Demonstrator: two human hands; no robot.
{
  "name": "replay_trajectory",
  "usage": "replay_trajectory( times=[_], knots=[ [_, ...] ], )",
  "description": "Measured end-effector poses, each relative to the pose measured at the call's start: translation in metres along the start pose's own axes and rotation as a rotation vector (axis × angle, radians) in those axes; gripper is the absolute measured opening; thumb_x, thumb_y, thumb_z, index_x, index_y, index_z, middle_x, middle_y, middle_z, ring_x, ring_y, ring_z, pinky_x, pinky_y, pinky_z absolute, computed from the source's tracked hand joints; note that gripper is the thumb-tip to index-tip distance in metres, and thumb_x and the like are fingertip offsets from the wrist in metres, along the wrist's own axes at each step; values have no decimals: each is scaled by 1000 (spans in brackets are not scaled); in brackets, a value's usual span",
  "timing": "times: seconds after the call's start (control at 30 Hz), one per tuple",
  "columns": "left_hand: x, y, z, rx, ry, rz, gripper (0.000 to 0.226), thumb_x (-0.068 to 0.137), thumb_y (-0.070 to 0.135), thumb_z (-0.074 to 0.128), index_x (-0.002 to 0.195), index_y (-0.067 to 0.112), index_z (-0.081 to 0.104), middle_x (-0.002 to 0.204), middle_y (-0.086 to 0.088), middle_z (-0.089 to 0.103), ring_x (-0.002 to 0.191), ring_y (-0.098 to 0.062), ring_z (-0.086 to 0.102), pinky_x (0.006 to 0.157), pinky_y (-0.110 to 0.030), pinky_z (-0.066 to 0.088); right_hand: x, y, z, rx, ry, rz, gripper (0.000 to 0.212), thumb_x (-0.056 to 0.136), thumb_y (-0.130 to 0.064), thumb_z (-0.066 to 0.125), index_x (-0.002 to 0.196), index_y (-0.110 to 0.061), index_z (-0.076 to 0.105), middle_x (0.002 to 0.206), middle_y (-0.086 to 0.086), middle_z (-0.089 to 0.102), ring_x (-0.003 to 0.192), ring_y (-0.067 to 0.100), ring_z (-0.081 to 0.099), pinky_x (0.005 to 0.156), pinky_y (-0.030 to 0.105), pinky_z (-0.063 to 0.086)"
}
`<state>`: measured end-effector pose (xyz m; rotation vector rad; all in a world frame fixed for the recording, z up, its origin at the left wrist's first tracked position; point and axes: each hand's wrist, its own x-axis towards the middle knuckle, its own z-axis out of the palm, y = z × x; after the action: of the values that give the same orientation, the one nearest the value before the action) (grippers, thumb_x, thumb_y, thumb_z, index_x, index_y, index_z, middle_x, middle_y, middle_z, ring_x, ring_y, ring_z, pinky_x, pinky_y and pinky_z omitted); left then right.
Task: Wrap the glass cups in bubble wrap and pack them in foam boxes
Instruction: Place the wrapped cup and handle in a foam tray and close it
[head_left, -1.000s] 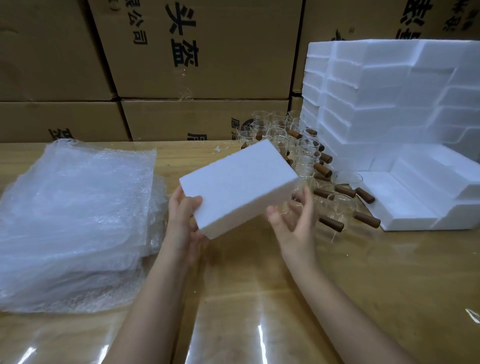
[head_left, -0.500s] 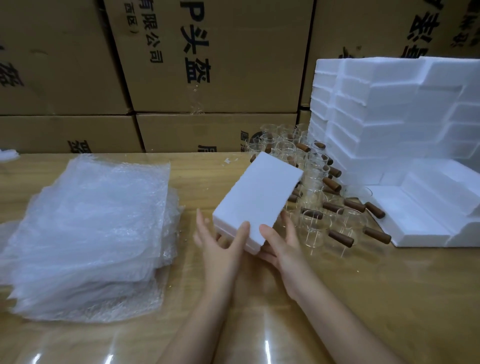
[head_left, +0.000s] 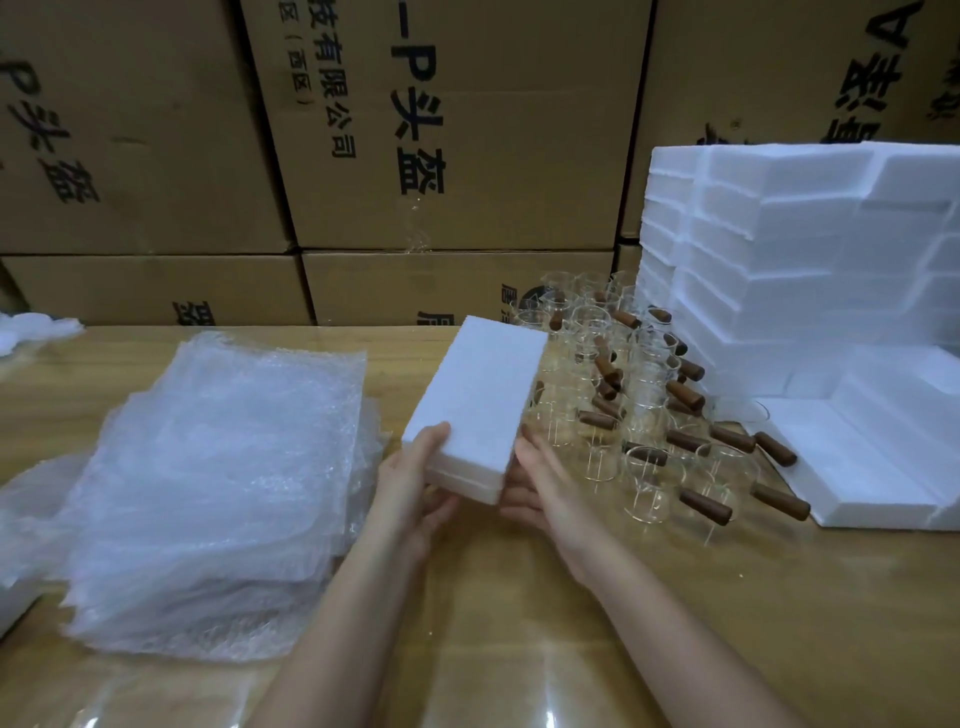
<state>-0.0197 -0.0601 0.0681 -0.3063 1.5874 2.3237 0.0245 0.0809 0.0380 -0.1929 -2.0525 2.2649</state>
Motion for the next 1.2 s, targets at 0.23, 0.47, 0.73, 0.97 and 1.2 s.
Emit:
replay_trajectory(
  times=[0.23, 0.47, 0.73, 0.97, 1.2],
  knots=[
    [63, 19, 26, -161, 112, -39, 65, 81, 36, 71, 135, 15, 40, 127, -5, 54, 111, -23, 57, 88, -39, 53, -2, 47, 11, -151, 73, -97, 20, 96, -14, 52, 116, -12, 55, 71, -1, 67, 61, 5, 61, 61, 17, 47],
    [126, 20, 38, 119, 246, 13, 80, 73, 46, 74, 136, 12, 40, 132, -8, 49, 106, -23, 55, 70, -31, 50, -2, 53, 5, -213, 34, -138, 14, 94, -17, 56, 103, -27, 60, 75, -2, 70, 69, 9, 65, 70, 24, 52],
    [141, 31, 17, 864, 276, 58, 68, 81, 71, 45, 122, 16, 50, 106, -9, 63, 91, -30, 64, 86, -41, 53, -7, 54, 9, -302, 39, -182, 18, 89, -21, 62, 99, -36, 61, 77, -5, 66, 73, 21, 64, 71, 30, 53],
    [151, 14, 3, 1247, 49, 446, 93, 83, 44, 68, 151, 35, 5, 140, -6, 47, 118, -29, 52, 82, -34, 43, -5, 56, 10, -292, 48, -188, 14, 86, -29, 61, 97, -37, 62, 80, 0, 68, 68, 13, 61, 66, 20, 50],
    [164, 4, -2, 1345, 113, 623, 74, 87, 10, 48, 147, 41, 17, 131, -7, 51, 101, -27, 55, 82, -40, 48, -4, 52, 8, -265, 41, -166, 17, 92, -18, 58, 95, -35, 63, 78, 2, 68, 70, 8, 64, 72, 25, 52]
  ],
)
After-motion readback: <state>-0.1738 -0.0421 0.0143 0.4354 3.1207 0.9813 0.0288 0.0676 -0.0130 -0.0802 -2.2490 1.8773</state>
